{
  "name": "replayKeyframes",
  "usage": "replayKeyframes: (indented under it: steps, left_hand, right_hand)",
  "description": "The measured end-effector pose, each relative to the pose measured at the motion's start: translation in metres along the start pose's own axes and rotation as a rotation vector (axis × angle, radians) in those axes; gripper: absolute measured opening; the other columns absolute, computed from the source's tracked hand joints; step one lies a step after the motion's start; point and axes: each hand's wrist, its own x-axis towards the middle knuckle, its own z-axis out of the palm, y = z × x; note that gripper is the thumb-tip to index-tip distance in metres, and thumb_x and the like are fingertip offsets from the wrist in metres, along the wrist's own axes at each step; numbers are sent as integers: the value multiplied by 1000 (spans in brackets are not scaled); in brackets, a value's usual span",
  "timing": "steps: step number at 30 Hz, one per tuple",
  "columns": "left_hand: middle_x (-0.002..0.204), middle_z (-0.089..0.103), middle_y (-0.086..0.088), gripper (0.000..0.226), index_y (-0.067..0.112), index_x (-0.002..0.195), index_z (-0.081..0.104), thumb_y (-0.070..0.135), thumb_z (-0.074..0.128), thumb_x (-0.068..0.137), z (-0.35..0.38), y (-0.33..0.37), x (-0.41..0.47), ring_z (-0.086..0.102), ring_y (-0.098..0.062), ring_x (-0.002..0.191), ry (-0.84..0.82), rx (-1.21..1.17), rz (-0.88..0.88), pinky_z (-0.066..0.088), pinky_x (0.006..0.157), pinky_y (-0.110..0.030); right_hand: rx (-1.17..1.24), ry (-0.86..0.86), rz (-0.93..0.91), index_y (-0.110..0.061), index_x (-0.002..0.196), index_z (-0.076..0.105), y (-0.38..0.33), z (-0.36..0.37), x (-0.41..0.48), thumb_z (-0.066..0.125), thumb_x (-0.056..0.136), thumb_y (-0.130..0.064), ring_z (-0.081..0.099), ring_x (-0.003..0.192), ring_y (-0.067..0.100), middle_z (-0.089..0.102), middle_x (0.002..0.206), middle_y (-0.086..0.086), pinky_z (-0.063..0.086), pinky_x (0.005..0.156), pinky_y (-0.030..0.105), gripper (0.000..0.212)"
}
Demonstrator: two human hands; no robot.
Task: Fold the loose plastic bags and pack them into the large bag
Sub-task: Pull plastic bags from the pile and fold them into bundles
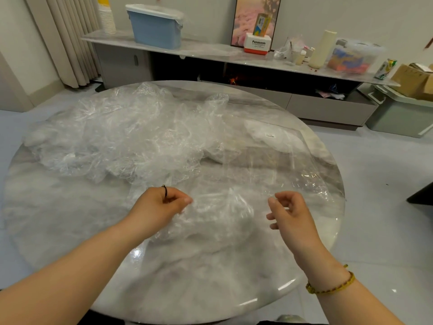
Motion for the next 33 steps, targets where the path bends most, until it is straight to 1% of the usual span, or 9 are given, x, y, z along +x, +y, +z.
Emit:
replayKeyframes:
  steps: [5,8,12,17,21,24,26,29,33]
  left_hand:
    - [85,61,11,17,21,76,65,20,55,90,0,8,1,50,3,79,-56,-258,-181,38,68,-19]
    - [86,60,15,20,19,75,65,21,53,90,-1,10,-4,48,6,83,-182,-298,-243,34,84,-23]
    - [86,64,13,21,20,75,67,21,54,90,-4,7,-6,53,1,88,-240,-243,-257,32,91,-25]
    - [107,57,9,25,26,114,57,33,51,91,-1,-4,1,51,-6,97,-26,90,-11,36,84,-18]
    - [108,46,32,57,56,103,42,73,52,50,1,3,-15,44,17,101,-263,316,277,31,82,3]
    - [121,43,31,73,46,125,41,68,62,59,9,-9,-15,41,13,113,-377,572,341,28,92,0]
    - [122,45,28,69,39,129,43,56,70,68,9,-14,-10,43,12,113,-359,537,319,31,99,-7]
    - [112,42,38,85,53,114,42,89,54,38,3,-13,-8,39,29,100,-404,341,249,31,83,6]
    - [113,37,39,26,52,105,41,42,56,86,3,-12,-6,36,19,110,-430,300,201,27,91,4]
  right_hand:
    - [-513,-19,-577,-28,102,45,19,10,-14,65,77,-27,49,99,15,49,111,-2,34,89,5,32]
    - [-833,-88,-884,-25,131,34,29,16,-11,50,73,-44,32,124,22,33,137,4,27,104,33,63]
    - [-737,-89,-971,-35,104,50,21,18,-4,51,76,-38,35,124,21,46,129,-5,23,104,33,28]
    - [-641,-214,-720,-22,70,67,11,13,-4,58,73,-44,45,84,-20,69,72,-9,28,84,3,24]
    - [-496,-330,-441,-26,61,58,3,8,-8,70,79,-28,52,67,-6,59,64,-12,38,67,6,23]
    - [-277,-368,-291,-6,63,63,-3,10,-11,67,81,-15,48,60,-1,58,63,-1,38,61,7,21]
    - [-218,-396,-267,-14,61,64,-5,11,-12,67,82,-13,51,61,-3,60,62,-4,39,61,5,21]
    - [-191,-446,-264,-24,63,66,-6,8,-11,66,82,-13,55,65,-2,64,65,-10,41,64,6,21]
    - [-127,-502,-207,-19,75,71,-5,2,-8,66,81,-10,63,77,-3,70,76,-12,47,75,8,12]
